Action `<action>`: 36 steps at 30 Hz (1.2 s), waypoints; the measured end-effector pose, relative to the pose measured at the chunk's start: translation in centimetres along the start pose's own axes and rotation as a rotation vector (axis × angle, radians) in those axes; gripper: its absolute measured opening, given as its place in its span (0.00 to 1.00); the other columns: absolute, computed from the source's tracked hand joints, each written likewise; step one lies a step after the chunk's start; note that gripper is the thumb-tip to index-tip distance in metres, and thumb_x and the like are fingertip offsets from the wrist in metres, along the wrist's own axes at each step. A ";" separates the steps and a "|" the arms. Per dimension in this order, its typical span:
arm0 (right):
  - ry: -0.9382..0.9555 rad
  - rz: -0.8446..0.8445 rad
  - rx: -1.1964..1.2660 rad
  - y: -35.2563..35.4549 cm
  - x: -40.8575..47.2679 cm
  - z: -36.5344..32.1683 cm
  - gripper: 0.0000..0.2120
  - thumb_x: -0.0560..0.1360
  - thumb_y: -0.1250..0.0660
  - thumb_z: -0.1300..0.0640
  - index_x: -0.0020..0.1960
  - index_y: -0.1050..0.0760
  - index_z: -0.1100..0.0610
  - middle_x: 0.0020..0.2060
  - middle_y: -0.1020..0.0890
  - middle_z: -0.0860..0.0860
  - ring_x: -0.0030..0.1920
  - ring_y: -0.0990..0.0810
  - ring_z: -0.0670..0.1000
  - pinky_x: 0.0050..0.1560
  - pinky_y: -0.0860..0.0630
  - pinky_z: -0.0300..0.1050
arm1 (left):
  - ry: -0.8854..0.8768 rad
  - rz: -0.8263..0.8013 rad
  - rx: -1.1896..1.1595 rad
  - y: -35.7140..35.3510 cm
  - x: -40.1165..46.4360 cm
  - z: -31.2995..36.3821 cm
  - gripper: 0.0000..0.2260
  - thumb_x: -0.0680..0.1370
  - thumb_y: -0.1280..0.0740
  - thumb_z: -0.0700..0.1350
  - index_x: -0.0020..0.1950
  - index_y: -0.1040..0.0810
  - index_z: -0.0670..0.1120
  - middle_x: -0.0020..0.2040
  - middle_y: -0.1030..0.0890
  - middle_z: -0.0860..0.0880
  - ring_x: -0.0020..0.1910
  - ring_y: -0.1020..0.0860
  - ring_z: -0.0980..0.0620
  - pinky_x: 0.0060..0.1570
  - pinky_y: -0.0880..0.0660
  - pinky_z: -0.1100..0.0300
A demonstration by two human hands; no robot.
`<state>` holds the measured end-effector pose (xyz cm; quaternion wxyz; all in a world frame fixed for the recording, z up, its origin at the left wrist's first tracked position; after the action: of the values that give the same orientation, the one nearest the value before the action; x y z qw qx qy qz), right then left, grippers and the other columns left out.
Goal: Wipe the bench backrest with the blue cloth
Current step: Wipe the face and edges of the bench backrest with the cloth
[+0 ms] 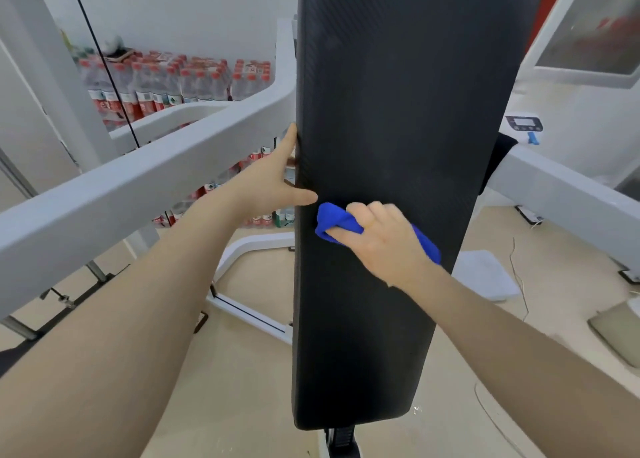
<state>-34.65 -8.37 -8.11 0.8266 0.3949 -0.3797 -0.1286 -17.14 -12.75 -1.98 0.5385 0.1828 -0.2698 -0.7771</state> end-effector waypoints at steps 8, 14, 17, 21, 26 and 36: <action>-0.396 0.220 -0.072 1.5 1.7 3.1 0.25 0.63 0.26 0.64 0.58 0.24 0.51 0.50 0.32 0.56 0.36 0.30 0.56 0.36 0.33 0.45 | -0.074 0.026 0.038 -3.1 0.1 -0.5 0.61 0.66 0.23 0.42 0.69 0.77 0.47 0.76 0.63 0.52 0.73 0.53 0.58 0.66 0.46 0.66; -0.135 -0.052 0.060 -0.5 -2.3 0.1 0.28 0.61 0.23 0.63 0.59 0.25 0.50 0.48 0.24 0.57 0.38 0.26 0.55 0.38 0.28 0.49 | -0.144 0.170 -0.008 -4.5 0.4 -0.9 0.65 0.61 0.20 0.49 0.70 0.76 0.48 0.76 0.65 0.50 0.75 0.56 0.52 0.72 0.49 0.57; -0.100 -0.016 0.003 1.2 -0.6 3.0 0.26 0.58 0.23 0.64 0.55 0.22 0.51 0.48 0.23 0.58 0.38 0.25 0.57 0.38 0.27 0.50 | -0.133 0.242 -0.072 -5.4 0.0 -1.1 0.64 0.61 0.20 0.50 0.71 0.74 0.48 0.76 0.63 0.50 0.75 0.56 0.53 0.71 0.49 0.59; -0.242 0.156 -0.048 2.4 0.6 5.8 0.25 0.59 0.24 0.65 0.54 0.21 0.52 0.48 0.24 0.59 0.36 0.26 0.58 0.36 0.28 0.48 | -0.083 0.451 -0.010 -8.0 -1.3 -1.4 0.64 0.58 0.20 0.52 0.74 0.67 0.45 0.77 0.55 0.46 0.76 0.52 0.49 0.74 0.47 0.50; -0.252 0.149 0.037 -0.1 -1.5 3.4 0.22 0.62 0.26 0.65 0.54 0.21 0.53 0.50 0.30 0.56 0.37 0.27 0.57 0.37 0.29 0.47 | 0.033 0.584 0.082 -9.7 -1.3 -1.0 0.62 0.59 0.20 0.49 0.74 0.66 0.43 0.76 0.54 0.44 0.75 0.50 0.46 0.72 0.43 0.52; -0.203 0.215 -0.118 3.5 -0.6 8.3 0.17 0.65 0.29 0.65 0.52 0.21 0.53 0.43 0.23 0.58 0.35 0.28 0.57 0.36 0.33 0.47 | 0.222 0.554 0.195 -10.0 -1.1 -0.7 0.62 0.63 0.21 0.48 0.72 0.72 0.46 0.74 0.47 0.41 0.68 0.34 0.40 0.60 0.28 0.46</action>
<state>-41.41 -10.34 -2.48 0.8149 0.2875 -0.4931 -0.1008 -23.71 -9.13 -8.73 0.7358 0.2370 -0.3223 -0.5464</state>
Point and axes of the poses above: each hand's wrist, its own x-axis towards the middle knuckle, its own y-axis out of the back of the hand, z = x × y, the point moved 4 cm from there along x, towards the middle knuckle
